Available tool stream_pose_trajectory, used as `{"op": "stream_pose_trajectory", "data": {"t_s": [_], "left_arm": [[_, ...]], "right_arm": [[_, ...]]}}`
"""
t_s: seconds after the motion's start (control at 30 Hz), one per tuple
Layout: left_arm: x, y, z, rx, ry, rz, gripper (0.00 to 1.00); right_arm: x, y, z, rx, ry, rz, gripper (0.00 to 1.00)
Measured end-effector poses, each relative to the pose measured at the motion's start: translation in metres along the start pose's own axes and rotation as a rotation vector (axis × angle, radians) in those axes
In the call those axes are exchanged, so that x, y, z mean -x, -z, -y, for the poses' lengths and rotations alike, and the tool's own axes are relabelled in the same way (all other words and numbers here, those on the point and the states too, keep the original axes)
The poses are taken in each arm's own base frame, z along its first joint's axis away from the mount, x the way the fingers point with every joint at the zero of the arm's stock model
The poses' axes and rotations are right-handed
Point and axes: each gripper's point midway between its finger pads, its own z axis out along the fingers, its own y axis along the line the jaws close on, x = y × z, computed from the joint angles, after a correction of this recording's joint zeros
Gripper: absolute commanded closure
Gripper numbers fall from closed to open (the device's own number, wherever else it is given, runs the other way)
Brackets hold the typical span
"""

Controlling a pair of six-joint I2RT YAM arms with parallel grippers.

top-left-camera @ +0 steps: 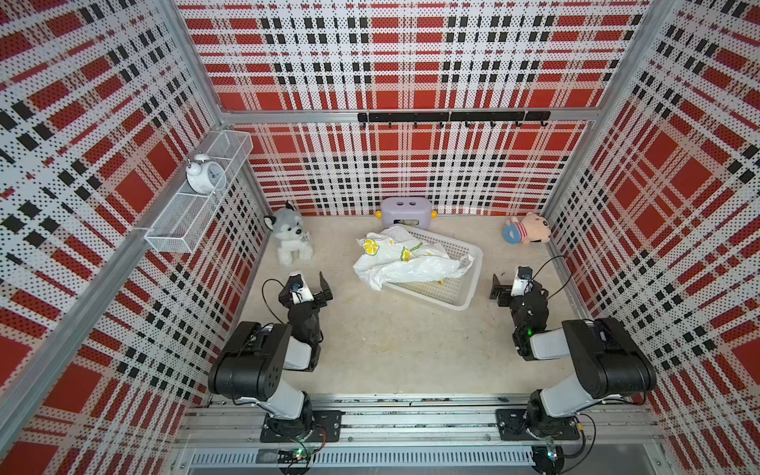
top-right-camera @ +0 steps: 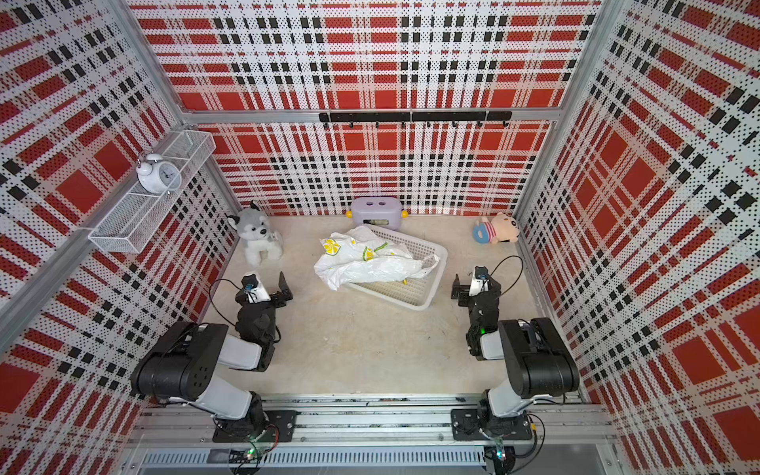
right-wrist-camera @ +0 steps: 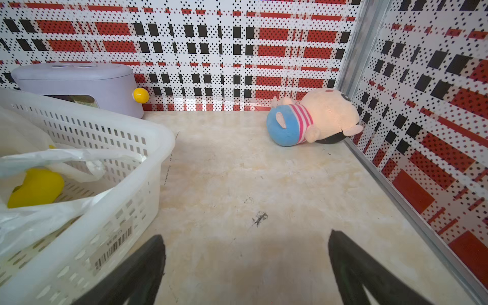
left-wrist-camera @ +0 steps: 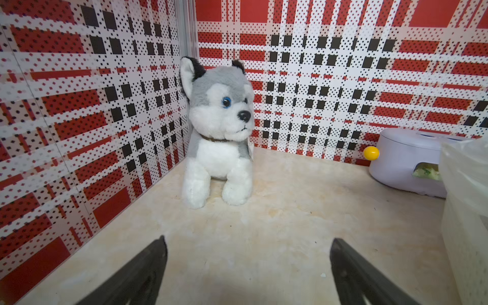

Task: Place the banana into a plastic bag & tie a knot
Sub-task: Pick up the plastic bag from the basket.

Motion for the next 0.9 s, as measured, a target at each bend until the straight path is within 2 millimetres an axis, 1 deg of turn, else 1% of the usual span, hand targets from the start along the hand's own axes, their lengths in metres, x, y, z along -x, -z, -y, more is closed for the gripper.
{"op": "stream_pose_trajectory", "data": {"t_s": [0.7, 0.8, 0.87, 0.9], "left_arm": [[0.001, 0.000, 0.001, -0.001, -0.001, 0.005, 0.02], [0.007, 0.009, 0.000, 0.016, 0.001, 0.038, 0.02], [0.008, 0.019, -0.003, 0.034, -0.006, 0.048, 0.02], [0.013, 0.024, -0.004, 0.049, -0.004, 0.063, 0.02]], "right_arm": [[0.000, 0.000, 0.000, 0.001, 0.001, 0.001, 0.00], [0.005, 0.003, 0.000, 0.005, 0.003, 0.028, 0.00], [0.004, 0.012, 0.002, -0.004, 0.002, 0.046, 0.00], [0.003, 0.020, 0.004, -0.012, 0.001, 0.053, 0.00]]}}
